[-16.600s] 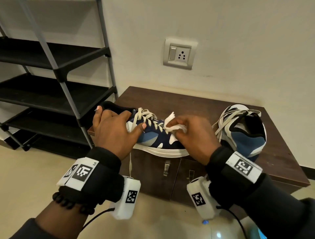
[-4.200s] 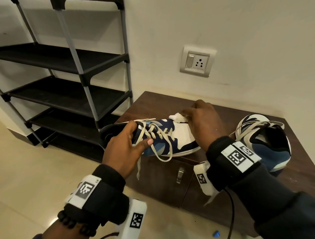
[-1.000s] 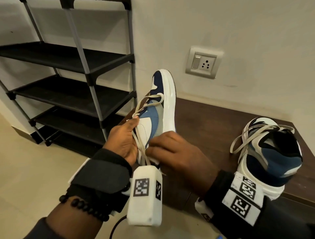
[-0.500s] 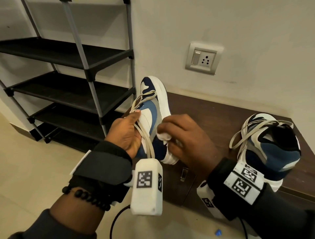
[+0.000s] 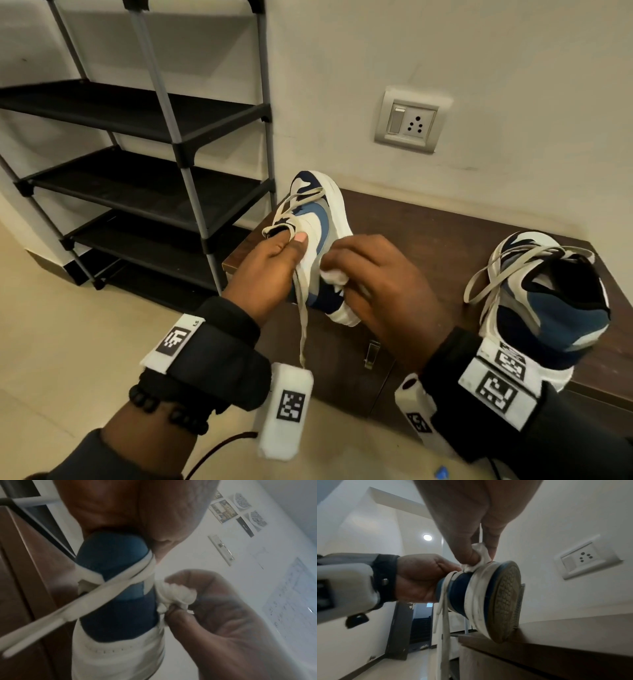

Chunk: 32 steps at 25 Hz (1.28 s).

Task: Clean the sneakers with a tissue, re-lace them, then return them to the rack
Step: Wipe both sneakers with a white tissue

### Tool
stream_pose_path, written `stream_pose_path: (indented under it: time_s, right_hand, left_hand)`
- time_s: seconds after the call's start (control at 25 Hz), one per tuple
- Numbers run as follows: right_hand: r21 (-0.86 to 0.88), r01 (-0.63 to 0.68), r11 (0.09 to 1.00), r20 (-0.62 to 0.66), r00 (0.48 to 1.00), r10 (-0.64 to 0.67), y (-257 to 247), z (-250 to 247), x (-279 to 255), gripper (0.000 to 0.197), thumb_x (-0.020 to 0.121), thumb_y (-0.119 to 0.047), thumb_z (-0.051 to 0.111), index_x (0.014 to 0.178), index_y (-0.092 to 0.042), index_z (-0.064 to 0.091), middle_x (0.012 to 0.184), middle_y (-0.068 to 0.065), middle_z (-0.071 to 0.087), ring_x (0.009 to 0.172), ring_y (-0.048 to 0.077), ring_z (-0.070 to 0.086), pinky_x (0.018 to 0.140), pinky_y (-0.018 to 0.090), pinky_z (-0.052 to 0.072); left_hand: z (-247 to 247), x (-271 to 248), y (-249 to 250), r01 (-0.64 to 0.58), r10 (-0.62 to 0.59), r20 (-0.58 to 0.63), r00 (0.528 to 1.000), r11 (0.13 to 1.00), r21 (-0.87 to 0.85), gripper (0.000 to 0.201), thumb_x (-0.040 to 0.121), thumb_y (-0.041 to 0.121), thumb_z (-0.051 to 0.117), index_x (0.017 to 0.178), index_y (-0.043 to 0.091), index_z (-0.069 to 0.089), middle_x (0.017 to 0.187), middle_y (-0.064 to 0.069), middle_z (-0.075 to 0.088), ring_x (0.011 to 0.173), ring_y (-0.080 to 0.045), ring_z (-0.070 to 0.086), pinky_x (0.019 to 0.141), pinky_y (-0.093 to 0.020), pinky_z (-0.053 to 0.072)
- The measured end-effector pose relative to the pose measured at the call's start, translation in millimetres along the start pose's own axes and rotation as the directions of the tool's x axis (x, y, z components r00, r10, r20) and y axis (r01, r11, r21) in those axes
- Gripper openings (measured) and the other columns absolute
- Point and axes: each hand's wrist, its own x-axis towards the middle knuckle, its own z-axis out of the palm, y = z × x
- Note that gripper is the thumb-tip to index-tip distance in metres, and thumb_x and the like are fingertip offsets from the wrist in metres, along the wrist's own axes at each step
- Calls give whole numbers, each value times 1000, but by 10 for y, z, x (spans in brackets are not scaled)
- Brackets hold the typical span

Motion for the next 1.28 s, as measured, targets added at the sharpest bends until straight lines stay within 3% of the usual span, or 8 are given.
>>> stream_pose_path:
  time_s: [0.08, 0.24, 0.48, 0.64, 0.8, 0.96, 1.08, 1.28]
  right_hand:
    - [77, -127, 989, -86, 987, 133, 42, -23, 46, 22, 85, -6, 59, 106, -10, 66, 110, 7, 63, 103, 22, 57, 86, 36, 52]
    - [-15, 34, 999, -42, 999, -34, -101, 80, 25, 27, 87, -16, 50, 110, -11, 64, 111, 8, 63, 103, 21, 56, 87, 29, 49]
    - [-42, 47, 998, -10, 999, -48, -131, 70, -43, 22, 89, -16, 51, 106, -11, 63, 109, 7, 61, 99, 22, 55, 82, 31, 49]
    - [-46, -128, 991, -77, 989, 124, 66, -72, -79, 25, 78, -5, 64, 102, -12, 61, 107, 5, 60, 98, 20, 51, 77, 36, 51]
    - [-147, 92, 985, 74, 994, -82, -27, 1, -175, 23, 82, -19, 55, 104, -18, 55, 110, 4, 59, 101, 18, 48, 78, 23, 43]
    - [-31, -192, 981, -32, 981, 191, 204, -129, -155, 30, 75, 0, 64, 98, -17, 58, 106, 0, 57, 99, 18, 50, 79, 13, 33]
    - [-100, -52, 994, 52, 997, 57, 151, -82, -193, 31, 74, -5, 66, 100, -19, 56, 109, 1, 56, 100, 17, 47, 79, 15, 34]
    - [12, -254, 967, -78, 964, 254, 213, -130, -191, 33, 72, 4, 66, 98, -15, 59, 103, 0, 56, 95, 17, 50, 75, 24, 44]
  left_hand:
    - [32, -7, 3, 24, -23, 20, 1000, 999, -38, 38, 99, 39, 41, 127, 18, 55, 125, 0, 61, 118, -19, 56, 106, -45, 41]
    - [87, -46, 27, -28, 28, 2, 1000, 999, -29, 32, 101, 38, 37, 119, 24, 58, 114, -2, 65, 110, -20, 60, 100, -48, 46]
    - [171, -29, 17, -103, 106, -46, 993, 993, 57, 42, 97, 47, 37, 106, 13, 59, 100, -10, 66, 98, -24, 64, 90, -50, 51]
    - [188, -26, 26, -135, 152, -78, 985, 974, 181, 31, 101, 37, 35, 83, 20, 53, 77, 1, 57, 74, -11, 56, 73, -28, 47]
    - [200, -23, 34, -147, 154, -56, 986, 981, 123, 33, 99, 40, 37, 99, 15, 59, 89, -1, 64, 87, -14, 62, 83, -40, 51]
    - [225, -28, 39, -156, 168, -56, 984, 972, 174, 38, 97, 45, 39, 107, 14, 59, 98, 1, 66, 90, -7, 61, 83, -27, 51]
    - [236, -33, 66, -171, 180, -32, 983, 968, 186, 34, 93, 45, 49, 113, 19, 57, 108, 12, 64, 96, 5, 57, 83, -14, 46]
    - [268, -75, 60, -246, 246, 29, 969, 938, 244, 35, 86, 33, 67, 117, 25, 51, 111, 23, 58, 101, 13, 52, 84, -3, 40]
